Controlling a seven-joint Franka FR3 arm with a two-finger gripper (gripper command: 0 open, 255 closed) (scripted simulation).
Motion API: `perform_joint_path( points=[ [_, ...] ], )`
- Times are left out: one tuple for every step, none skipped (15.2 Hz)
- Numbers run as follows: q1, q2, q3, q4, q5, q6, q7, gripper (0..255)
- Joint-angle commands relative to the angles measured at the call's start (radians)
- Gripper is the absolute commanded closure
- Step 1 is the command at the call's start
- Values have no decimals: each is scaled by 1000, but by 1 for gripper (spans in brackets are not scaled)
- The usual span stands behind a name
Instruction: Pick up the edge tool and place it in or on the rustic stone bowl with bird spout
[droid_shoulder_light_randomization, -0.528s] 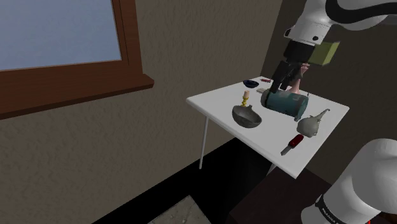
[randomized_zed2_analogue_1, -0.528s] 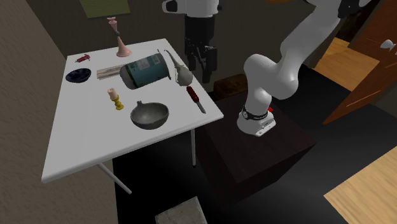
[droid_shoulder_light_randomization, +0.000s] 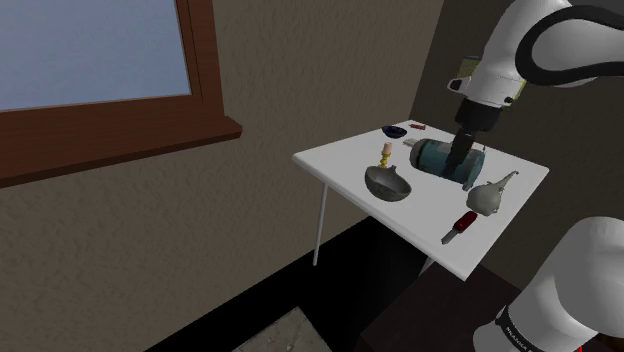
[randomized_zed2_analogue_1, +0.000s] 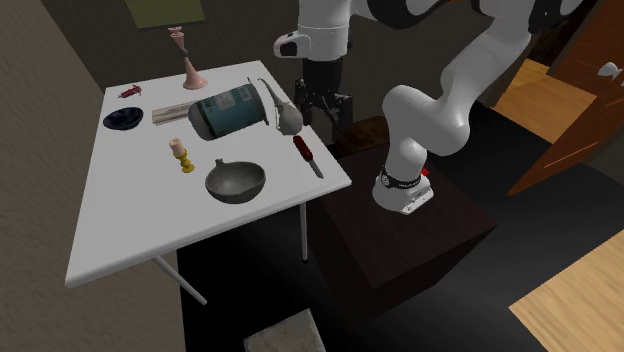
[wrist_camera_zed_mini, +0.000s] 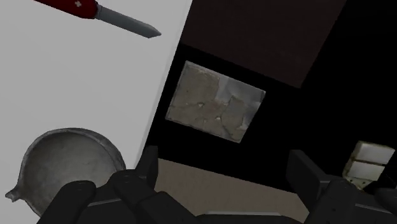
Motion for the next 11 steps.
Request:
perform_joint_path(
  points=[
    [11, -49, -32, -64, -41, 6, -100, 0],
    [13, -66, -53, -94, -66, 15, -150, 0],
    [15, -82, -75, -122, -92, 24, -201, 0],
    [15, -96, -99, -149, -120, 34, -252, 0],
    [14, -108, -123, -175, -149, 44, -304, 0],
    [12, -118, -149, -199, -179, 56, -357, 0],
    [9, -125, -176, -221, -211, 69, -410, 0],
    [5, -130, -204, -242, -244, 84, -464, 0],
    [0, -132, -233, -262, -279, 100, -518, 0],
    [-5, -130, -264, -279, -315, 118, -571, 0],
    [-10, -125, -296, -294, -351, 138, -626, 0]
  ],
)
